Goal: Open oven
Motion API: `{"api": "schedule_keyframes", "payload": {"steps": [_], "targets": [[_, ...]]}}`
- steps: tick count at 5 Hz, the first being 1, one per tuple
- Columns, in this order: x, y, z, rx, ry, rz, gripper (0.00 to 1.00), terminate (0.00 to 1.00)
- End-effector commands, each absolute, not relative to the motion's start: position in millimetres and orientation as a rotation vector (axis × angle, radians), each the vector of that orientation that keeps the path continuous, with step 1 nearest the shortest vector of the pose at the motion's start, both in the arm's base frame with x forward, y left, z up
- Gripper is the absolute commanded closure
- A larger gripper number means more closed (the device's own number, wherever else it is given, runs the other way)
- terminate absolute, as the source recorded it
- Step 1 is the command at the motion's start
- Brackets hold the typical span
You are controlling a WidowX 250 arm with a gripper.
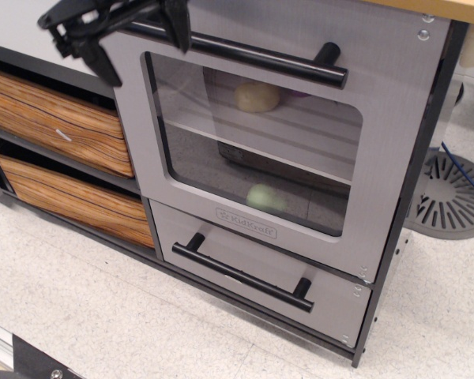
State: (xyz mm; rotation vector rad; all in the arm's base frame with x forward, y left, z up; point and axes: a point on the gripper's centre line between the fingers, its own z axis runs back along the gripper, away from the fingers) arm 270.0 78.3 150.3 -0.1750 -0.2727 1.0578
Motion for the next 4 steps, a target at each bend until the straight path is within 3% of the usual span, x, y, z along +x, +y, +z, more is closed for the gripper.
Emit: {"api": "schedule_keyframes", "payload": {"steps": [1,3,4], "targets": [[284.0,99.4,165.8,-0.233,-0.342,1.230,0.00,0.00],[300.3,100.3,145.8,-0.230,-0.322,1.309,0.00,0.00],[303.1,100.4,144.8,-0.301,-0.342,1.328,0.00,0.00]]}}
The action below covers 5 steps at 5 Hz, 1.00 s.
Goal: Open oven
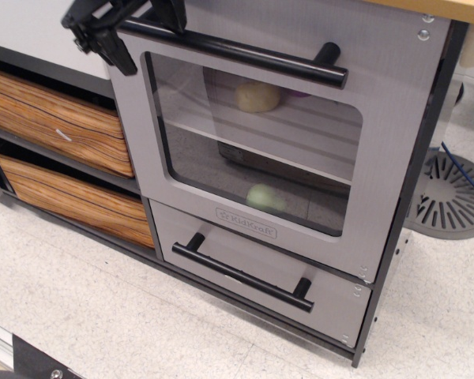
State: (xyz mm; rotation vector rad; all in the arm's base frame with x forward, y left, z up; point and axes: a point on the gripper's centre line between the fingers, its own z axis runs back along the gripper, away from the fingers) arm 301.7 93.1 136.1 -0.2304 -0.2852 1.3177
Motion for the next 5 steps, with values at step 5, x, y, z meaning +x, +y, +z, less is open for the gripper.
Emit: {"api": "schedule_keyframes", "payload": {"steps": [5], "targets": [[264.6,91.7,131.7,-0.247,-0.309,1.121,0.00,0.00]]}}
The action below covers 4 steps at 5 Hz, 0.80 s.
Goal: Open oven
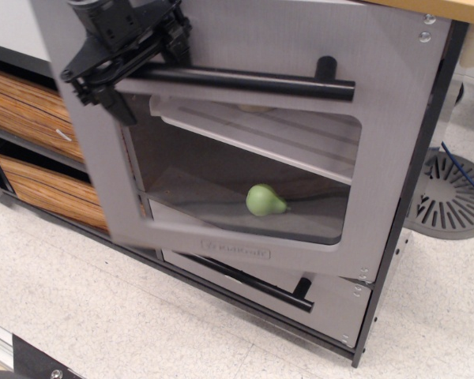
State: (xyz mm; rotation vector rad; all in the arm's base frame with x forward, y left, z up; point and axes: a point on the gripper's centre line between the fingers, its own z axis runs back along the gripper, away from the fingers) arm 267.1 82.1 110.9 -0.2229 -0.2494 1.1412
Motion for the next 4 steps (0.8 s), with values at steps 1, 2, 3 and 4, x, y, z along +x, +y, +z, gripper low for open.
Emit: {"api": "schedule_keyframes", "payload": {"steps": [1,2,3,4], "targets": [[265.5,88.7,148.6,-0.266,-0.301,1.031,0.00,0.00],[257.9,84.5,168.2,-0.294,-0.308,0.973,0.00,0.00],[234.7,81.8,175.8,-0.266,-0.286,0.852,0.00,0.00],[211.2,85.1,160.7,-0.154,-0.271,0.710,0.00,0.00]]}}
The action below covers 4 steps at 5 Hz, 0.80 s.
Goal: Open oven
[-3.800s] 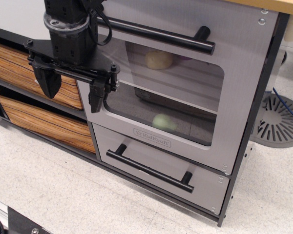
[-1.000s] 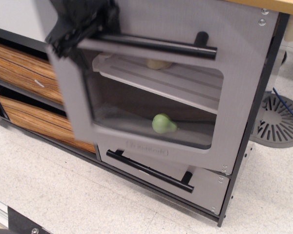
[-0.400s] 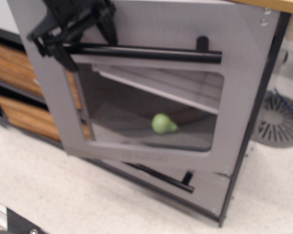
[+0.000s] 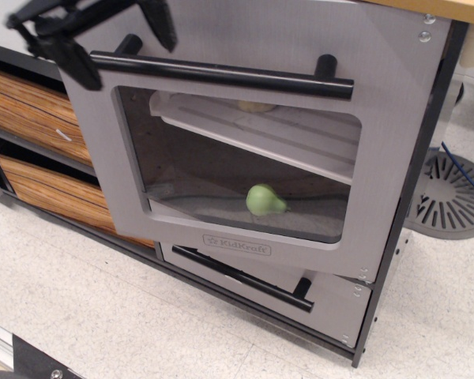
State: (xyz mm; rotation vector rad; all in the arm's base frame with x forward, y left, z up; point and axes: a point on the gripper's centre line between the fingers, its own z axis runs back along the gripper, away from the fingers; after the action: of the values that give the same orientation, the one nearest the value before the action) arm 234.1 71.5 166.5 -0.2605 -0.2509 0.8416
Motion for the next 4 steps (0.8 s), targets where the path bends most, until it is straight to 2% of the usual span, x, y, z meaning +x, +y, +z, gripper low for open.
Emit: {"api": "schedule_keyframes", "payload": {"steps": [1,2,3,4], "targets": [[207.2,98.2,137.2,-0.051,-0.229,0.631,0.00,0.00],[210.8,115.4,111.3,0.020,-0.231,0.567,0.00,0.00],[209.1,142.9,99.7,0.057,-0.197,0.554,0.00,0.00],[211.4,170.6,99.3,0.092,-0.230,0.555,0.00,0.00]]}}
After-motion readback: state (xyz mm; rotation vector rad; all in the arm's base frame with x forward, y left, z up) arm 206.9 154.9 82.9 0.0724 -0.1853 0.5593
